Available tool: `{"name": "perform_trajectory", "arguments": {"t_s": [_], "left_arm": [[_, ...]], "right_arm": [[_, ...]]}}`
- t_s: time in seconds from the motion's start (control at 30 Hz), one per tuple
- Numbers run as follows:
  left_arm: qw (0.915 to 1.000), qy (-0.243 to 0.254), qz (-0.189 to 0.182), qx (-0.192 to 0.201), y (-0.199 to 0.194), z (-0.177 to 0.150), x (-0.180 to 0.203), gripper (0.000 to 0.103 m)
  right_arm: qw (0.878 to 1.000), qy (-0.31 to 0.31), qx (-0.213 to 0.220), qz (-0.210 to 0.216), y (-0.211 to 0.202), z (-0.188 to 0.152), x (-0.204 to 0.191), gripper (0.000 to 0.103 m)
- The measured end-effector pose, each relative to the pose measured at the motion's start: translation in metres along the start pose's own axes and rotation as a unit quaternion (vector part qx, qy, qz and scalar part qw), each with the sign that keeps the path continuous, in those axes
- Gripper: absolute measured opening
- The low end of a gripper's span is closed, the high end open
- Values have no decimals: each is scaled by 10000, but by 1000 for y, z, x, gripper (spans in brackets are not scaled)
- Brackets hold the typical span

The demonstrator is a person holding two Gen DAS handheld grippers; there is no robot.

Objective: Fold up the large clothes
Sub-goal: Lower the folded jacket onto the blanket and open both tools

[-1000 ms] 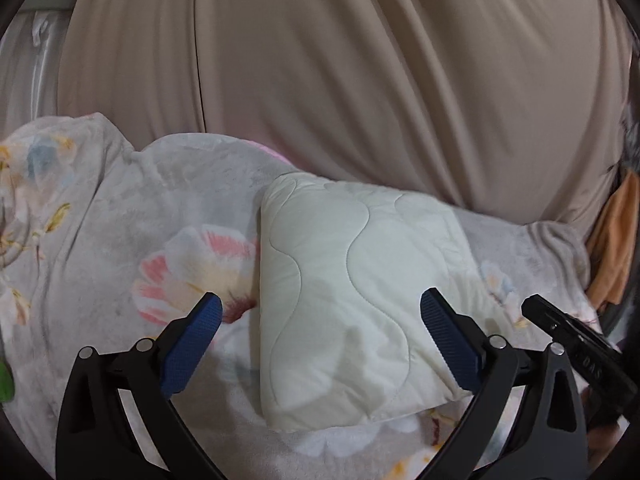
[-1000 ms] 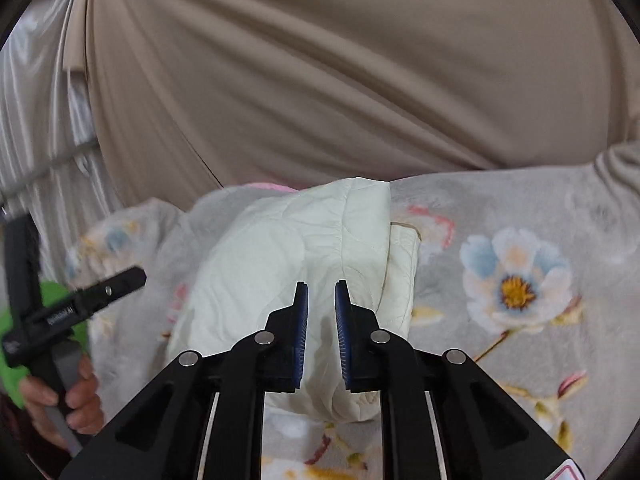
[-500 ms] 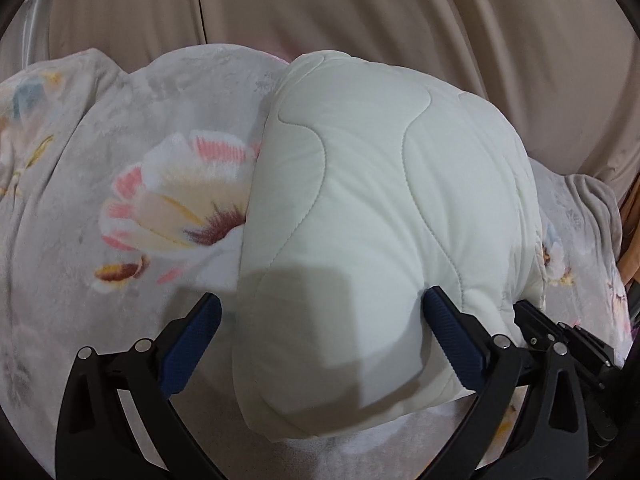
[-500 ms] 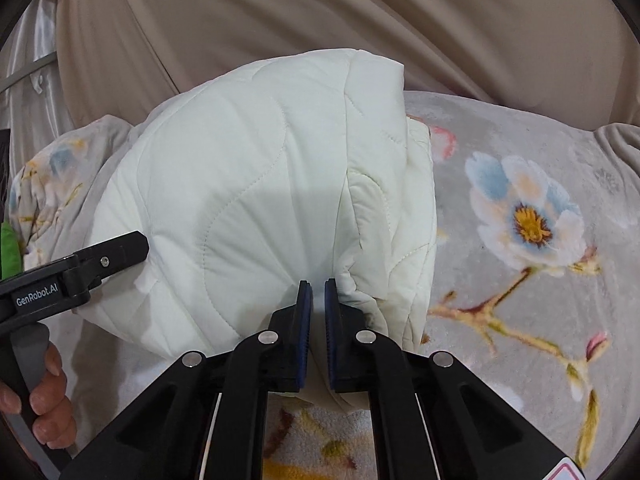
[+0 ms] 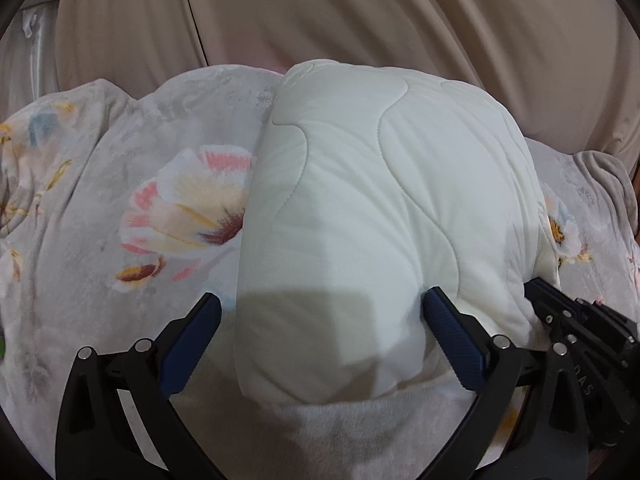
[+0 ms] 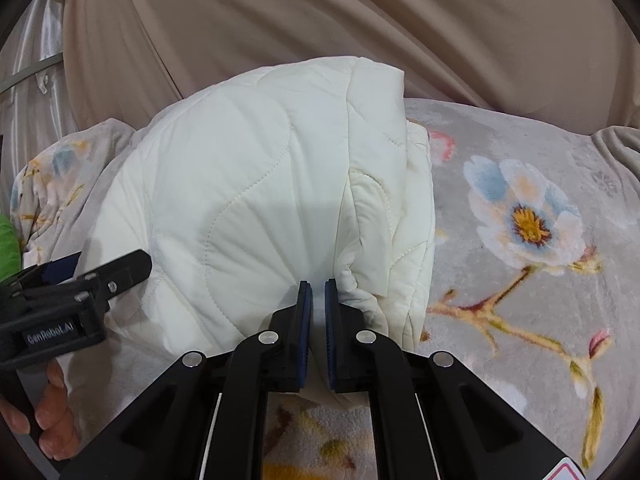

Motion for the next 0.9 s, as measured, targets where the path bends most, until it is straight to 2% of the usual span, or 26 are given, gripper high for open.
{"name": "perform_trajectory", "arguments": {"t_s": [0.1,0.33,0.63,0.73,0.9], "left_arm": [[9999,77,131,41,-11,-7,0,98],[9998,62,198,-28,-22,-24,0,98],[9995,19,289,-133,-24,-37,-3,98],[9994,-7,307,-167,-24,-40,-5,98],[9989,-2,430,-167,-26,-48,-9,98]], "right_arm": [[9999,-63,28,-82,-18,2,-5,11],[9997,89,202,52,-54,1,-8,14],[9995,142,-291,-31,-12,-28,8,13],[9996,35,-280,-93,-13,-28,6,13],[9995,269,-179,31,-30,-26,6,13]]}}
Point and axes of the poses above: each gripper's, at about its wrist camera, not at the fingertips, and y roughly the way its jaws point, x to its right, z to its top, the point moved 10 cm from there along y, roughly the way its jaws point
